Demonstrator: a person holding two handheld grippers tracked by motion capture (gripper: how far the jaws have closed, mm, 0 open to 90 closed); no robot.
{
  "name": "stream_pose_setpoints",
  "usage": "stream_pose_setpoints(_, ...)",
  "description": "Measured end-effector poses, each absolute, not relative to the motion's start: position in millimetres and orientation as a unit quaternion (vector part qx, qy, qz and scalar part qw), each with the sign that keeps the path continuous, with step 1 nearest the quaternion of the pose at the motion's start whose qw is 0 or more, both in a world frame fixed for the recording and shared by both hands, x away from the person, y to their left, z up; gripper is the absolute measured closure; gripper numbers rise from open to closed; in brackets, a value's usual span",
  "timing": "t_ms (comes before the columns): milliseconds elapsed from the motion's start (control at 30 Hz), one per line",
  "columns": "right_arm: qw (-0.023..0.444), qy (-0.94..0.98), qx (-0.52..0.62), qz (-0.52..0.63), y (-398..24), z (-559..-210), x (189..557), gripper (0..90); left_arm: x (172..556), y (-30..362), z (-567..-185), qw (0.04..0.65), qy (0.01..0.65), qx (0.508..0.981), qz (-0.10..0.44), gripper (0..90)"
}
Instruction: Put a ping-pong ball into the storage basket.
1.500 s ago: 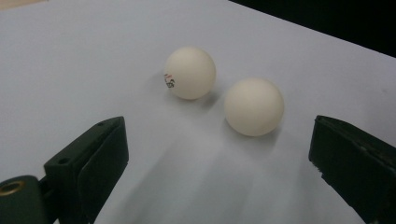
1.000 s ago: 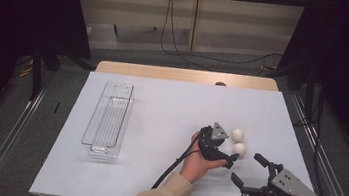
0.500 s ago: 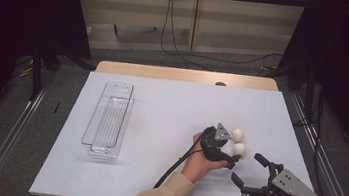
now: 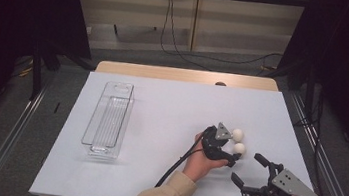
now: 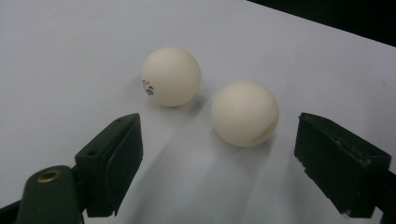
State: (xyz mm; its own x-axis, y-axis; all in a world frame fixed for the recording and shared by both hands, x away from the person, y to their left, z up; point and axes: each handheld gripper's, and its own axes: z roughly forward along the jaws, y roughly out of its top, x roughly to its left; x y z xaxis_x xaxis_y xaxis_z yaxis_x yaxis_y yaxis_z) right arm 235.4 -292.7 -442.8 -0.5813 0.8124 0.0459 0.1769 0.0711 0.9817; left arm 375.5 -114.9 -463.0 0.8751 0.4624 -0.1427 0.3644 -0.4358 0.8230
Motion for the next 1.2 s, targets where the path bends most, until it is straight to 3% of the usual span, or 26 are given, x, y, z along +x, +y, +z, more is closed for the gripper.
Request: stream_pose_setpoints(1200,0.277,0.676,0.365,0.577,-295,-443,236,1.4,384,-138,-465,0.459,0.232,0.857,0.036,26.1)
